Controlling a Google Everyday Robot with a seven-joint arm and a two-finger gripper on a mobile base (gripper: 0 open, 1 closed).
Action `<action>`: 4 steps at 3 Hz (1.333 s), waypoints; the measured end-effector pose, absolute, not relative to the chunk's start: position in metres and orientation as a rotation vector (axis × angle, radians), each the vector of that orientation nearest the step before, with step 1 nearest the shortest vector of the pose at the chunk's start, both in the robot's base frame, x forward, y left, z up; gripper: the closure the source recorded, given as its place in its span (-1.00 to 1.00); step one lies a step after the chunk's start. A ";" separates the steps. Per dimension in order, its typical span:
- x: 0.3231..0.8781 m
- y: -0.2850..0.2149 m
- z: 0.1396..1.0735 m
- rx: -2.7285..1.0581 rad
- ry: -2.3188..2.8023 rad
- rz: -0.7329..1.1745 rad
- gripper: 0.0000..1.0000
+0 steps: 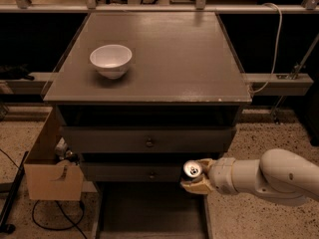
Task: Place pepsi can into bottom drawer
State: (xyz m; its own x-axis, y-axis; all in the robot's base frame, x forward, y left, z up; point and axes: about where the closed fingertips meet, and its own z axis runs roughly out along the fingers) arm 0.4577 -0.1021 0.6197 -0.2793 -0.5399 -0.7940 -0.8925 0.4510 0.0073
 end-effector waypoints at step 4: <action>0.430 -0.092 0.420 -1.014 2.213 0.796 1.00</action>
Offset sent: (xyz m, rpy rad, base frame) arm -0.0195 0.0109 -0.1622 0.0422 0.2722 -0.0826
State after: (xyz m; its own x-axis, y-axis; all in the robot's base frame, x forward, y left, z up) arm 0.4298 -0.0915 0.4199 -0.5483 -0.4578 -0.6999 -0.7986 0.5350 0.2758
